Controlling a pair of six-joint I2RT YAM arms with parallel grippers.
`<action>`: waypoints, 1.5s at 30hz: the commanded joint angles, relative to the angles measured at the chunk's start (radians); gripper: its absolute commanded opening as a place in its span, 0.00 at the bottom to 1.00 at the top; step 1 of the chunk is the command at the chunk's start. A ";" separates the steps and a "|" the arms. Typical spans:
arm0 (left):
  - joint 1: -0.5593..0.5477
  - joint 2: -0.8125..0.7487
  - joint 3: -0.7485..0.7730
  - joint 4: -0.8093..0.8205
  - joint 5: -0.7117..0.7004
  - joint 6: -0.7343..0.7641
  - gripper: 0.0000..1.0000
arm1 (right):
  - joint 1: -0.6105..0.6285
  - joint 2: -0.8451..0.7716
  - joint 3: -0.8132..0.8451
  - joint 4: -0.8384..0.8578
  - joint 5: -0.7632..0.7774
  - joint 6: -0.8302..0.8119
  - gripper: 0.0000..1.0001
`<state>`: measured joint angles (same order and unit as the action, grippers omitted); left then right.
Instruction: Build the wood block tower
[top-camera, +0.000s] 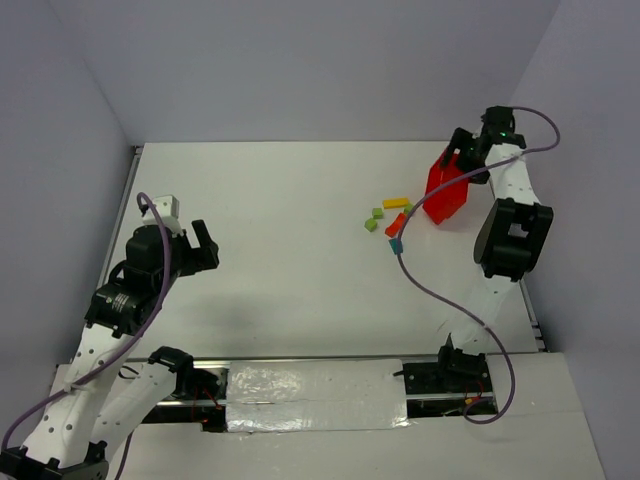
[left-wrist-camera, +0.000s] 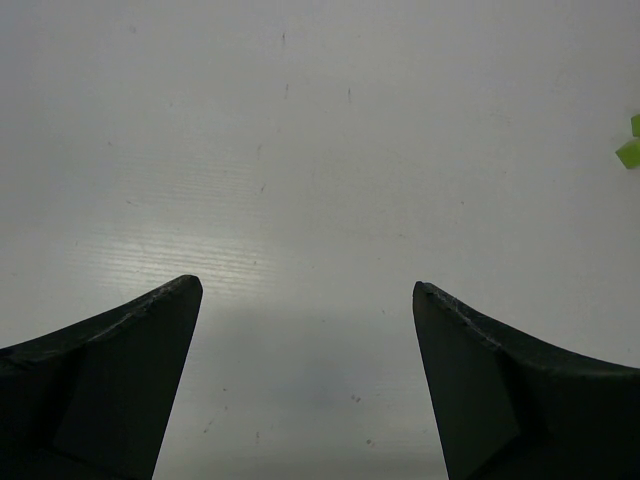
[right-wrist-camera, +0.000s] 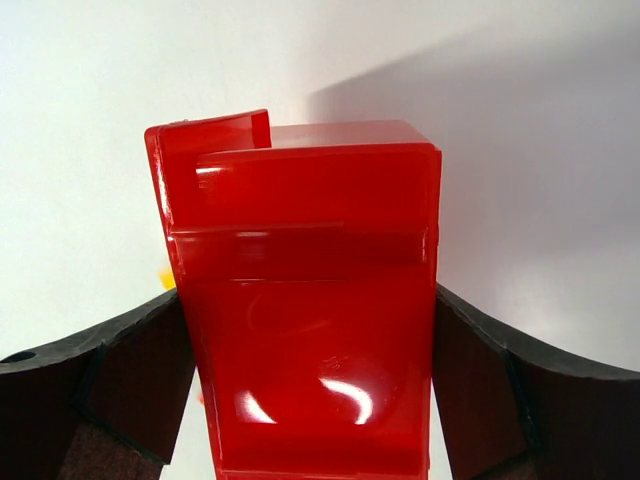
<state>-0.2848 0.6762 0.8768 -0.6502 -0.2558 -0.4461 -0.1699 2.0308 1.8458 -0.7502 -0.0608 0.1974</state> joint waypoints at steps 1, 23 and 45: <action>-0.008 -0.007 -0.007 0.040 0.012 0.012 1.00 | -0.084 0.128 0.125 0.065 -0.407 0.060 0.75; -0.013 0.065 -0.009 0.047 0.047 0.023 0.99 | -0.123 0.315 0.373 0.039 -0.446 0.088 0.67; -0.019 0.085 -0.009 0.057 0.073 0.030 1.00 | -0.120 0.330 0.425 0.046 -0.185 0.097 1.00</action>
<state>-0.2985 0.7563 0.8677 -0.6289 -0.2020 -0.4427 -0.3046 2.5099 2.2704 -0.6872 -0.4358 0.3382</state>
